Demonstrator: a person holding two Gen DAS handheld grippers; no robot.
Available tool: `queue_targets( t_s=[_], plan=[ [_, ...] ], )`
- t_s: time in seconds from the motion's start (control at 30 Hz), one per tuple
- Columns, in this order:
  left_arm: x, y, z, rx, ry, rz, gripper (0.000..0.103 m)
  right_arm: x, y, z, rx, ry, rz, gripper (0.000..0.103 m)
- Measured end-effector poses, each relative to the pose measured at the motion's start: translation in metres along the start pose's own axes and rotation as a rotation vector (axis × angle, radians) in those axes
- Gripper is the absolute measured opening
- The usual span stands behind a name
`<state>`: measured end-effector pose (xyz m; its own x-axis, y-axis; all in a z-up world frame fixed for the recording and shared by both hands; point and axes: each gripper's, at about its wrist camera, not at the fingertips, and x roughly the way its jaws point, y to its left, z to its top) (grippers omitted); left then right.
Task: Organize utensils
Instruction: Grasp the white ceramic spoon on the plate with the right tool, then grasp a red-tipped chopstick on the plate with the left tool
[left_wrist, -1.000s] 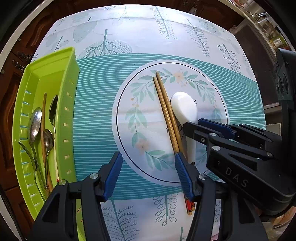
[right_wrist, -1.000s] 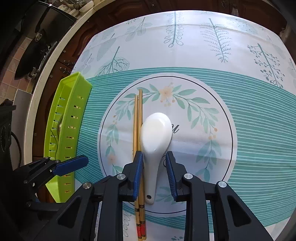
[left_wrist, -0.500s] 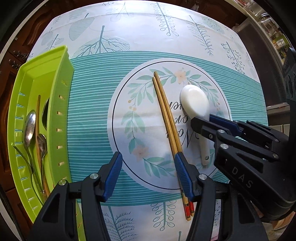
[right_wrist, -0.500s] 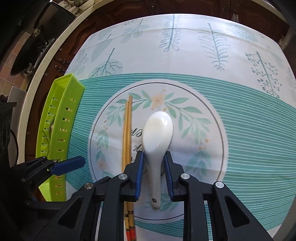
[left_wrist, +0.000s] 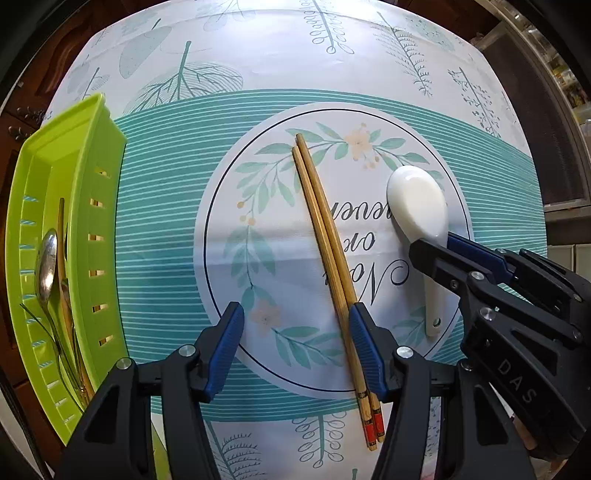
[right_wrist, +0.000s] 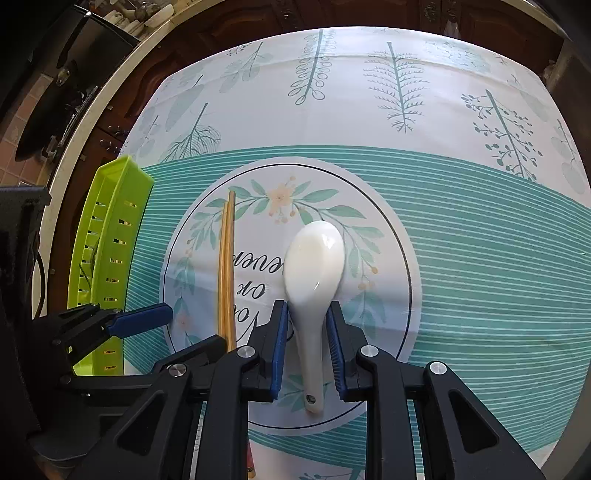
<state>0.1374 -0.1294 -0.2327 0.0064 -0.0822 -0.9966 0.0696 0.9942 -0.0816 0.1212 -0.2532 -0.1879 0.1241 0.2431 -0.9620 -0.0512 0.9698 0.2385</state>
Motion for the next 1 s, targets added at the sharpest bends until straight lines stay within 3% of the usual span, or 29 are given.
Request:
queue_targets(
  t_s=[0.33,0.5,0.7,0.8,1.0],
  plan=[
    [0.004,-0.015,0.009,0.028,0.008,0.077,0.06,-0.004,-0.002,-0.004,-0.011,0.005,-0.005,0.02],
    [0.008,-0.01,0.006,0.061,0.033,0.173,0.058,-0.007,-0.005,-0.005,-0.012,0.001,-0.005,0.02],
    [0.007,0.005,0.007,-0.007,0.051,0.135,0.057,-0.01,-0.009,-0.007,-0.006,0.001,0.005,0.02],
    [-0.001,0.012,0.006,-0.044,0.052,0.07,0.057,-0.013,-0.009,-0.007,-0.011,-0.002,0.015,0.019],
    [-0.008,0.004,0.006,-0.017,0.043,0.046,0.057,-0.018,-0.01,-0.008,-0.013,0.0,0.027,0.019]
  ],
)
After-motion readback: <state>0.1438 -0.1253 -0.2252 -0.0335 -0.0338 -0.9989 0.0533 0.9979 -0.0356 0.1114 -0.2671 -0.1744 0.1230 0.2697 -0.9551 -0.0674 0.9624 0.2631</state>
